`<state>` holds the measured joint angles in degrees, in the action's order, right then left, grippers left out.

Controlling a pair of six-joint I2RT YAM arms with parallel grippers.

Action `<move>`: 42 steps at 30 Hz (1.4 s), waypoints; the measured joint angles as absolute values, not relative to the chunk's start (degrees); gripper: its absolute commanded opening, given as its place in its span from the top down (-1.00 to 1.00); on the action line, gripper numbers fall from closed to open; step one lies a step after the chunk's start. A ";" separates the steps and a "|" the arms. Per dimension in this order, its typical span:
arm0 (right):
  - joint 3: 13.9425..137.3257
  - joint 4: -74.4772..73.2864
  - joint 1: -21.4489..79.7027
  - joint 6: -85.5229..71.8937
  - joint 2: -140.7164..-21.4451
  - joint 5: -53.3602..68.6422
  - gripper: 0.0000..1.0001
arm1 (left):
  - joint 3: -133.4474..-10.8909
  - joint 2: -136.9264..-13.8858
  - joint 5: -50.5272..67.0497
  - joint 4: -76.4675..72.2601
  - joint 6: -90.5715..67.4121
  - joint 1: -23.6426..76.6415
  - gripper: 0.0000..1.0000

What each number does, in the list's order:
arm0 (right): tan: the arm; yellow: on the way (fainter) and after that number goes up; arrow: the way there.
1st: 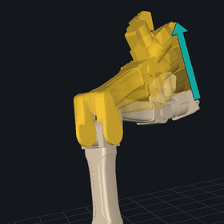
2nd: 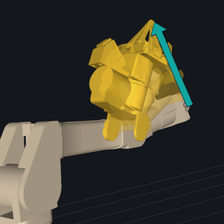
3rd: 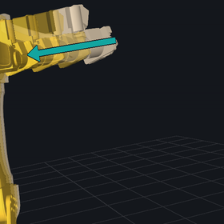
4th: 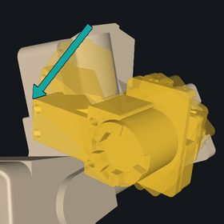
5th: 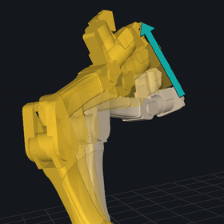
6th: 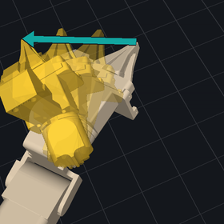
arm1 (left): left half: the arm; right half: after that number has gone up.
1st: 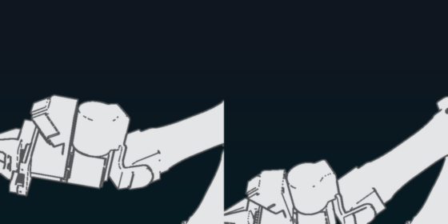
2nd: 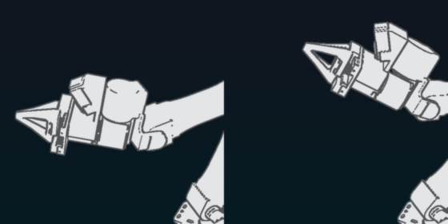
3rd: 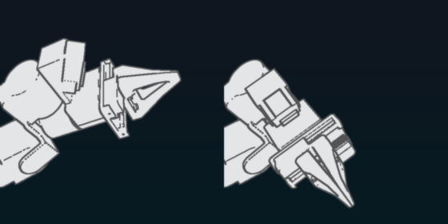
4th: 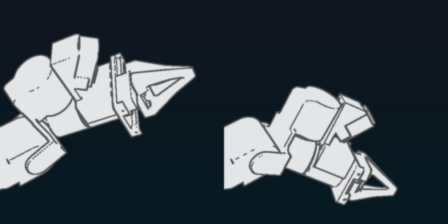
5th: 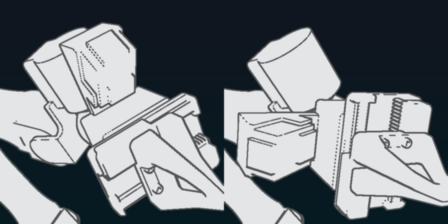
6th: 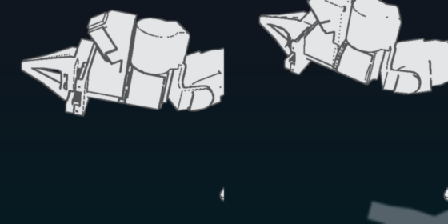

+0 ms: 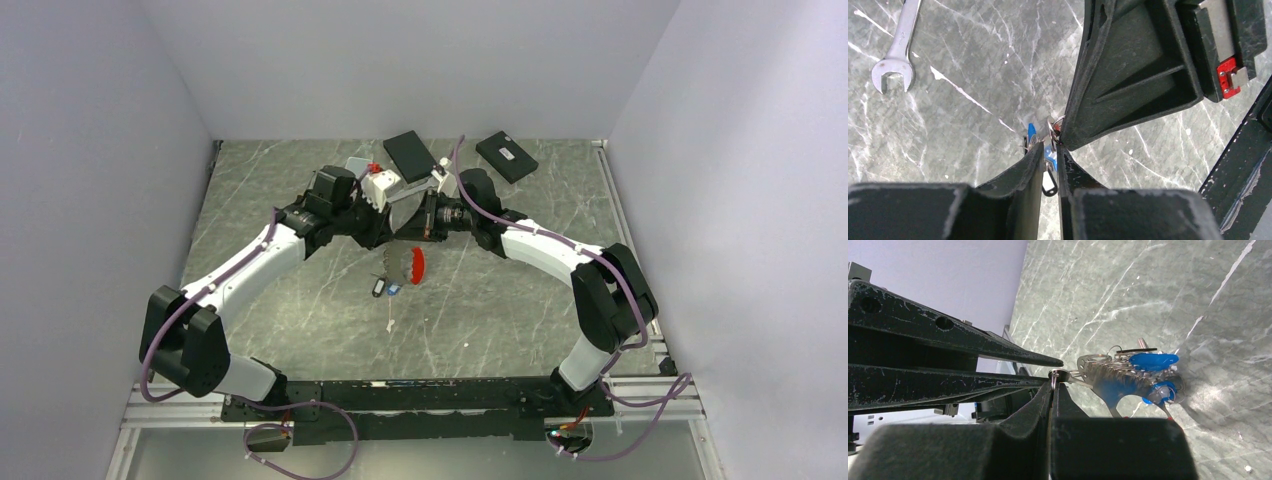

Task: Remove the keys from the keyring

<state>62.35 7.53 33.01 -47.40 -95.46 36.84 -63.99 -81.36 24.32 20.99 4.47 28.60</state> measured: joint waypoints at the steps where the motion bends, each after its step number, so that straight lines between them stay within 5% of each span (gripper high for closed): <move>1: 62.35 7.55 33.01 -47.33 -95.46 36.99 1.00 | -64.01 -81.36 24.32 21.08 4.64 28.58 0.59; 13: 62.30 7.86 32.93 -46.46 -95.46 37.91 1.00 | -65.49 -82.39 24.27 22.90 6.66 28.58 0.41; 23: 62.30 8.05 32.93 -45.98 -95.46 38.63 1.00 | -65.65 -82.50 26.15 23.75 7.86 28.71 1.00; 42: 62.30 9.15 32.29 -44.97 -95.44 41.06 1.00 | -60.36 -77.52 26.72 17.41 6.28 28.69 1.00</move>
<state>62.30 9.15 32.29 -44.97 -95.44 41.06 -60.36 -77.52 26.72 17.41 6.28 28.69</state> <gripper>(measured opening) 0.023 0.006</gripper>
